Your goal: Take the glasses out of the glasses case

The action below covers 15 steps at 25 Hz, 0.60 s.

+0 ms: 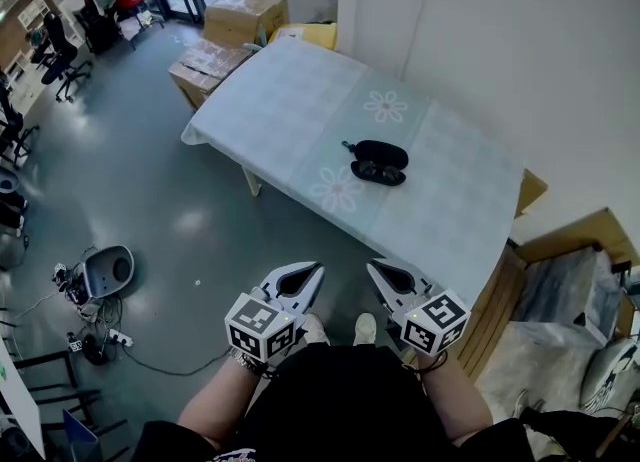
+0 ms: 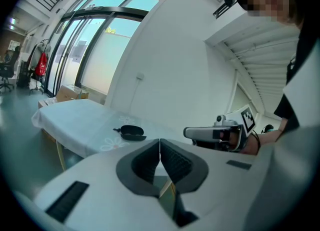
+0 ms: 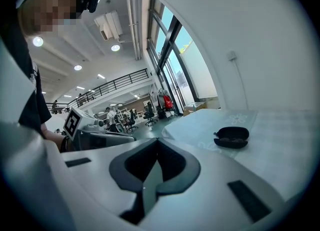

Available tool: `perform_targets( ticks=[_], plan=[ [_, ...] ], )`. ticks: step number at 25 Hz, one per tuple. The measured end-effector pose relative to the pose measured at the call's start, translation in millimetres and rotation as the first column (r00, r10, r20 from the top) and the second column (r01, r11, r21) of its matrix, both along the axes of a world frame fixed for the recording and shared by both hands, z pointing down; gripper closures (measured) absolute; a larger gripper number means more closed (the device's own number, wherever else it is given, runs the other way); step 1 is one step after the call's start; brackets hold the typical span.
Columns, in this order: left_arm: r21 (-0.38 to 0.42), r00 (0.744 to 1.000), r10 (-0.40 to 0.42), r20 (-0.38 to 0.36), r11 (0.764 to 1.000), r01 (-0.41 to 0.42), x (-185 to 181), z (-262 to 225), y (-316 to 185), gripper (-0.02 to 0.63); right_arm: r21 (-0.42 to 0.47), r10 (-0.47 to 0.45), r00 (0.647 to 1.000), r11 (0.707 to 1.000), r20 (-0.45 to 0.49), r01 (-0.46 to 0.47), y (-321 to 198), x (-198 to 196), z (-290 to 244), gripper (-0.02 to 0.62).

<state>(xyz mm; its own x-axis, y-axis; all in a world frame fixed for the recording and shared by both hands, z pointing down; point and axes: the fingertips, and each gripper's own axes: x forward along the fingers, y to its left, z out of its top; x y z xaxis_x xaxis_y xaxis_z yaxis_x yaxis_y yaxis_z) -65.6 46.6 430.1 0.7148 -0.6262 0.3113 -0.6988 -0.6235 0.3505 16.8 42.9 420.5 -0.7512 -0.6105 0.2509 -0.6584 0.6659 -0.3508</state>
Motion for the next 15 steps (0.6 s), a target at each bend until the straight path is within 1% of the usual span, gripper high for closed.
perform_targets(
  ticks=[9,15],
  plan=[
    [0.005,1.0,-0.003,-0.012,1.0,0.003,-38,2,-1,0.575,0.007,0.01,1.0,1.0,-0.009,-0.01,-5,-35,-1,0.572],
    [0.02,1.0,0.004,-0.012,1.0,-0.004,-48,1,-6,0.575,0.006,0.007,1.0,1.0,-0.014,-0.007,-13,-48,1,0.572]
  ],
)
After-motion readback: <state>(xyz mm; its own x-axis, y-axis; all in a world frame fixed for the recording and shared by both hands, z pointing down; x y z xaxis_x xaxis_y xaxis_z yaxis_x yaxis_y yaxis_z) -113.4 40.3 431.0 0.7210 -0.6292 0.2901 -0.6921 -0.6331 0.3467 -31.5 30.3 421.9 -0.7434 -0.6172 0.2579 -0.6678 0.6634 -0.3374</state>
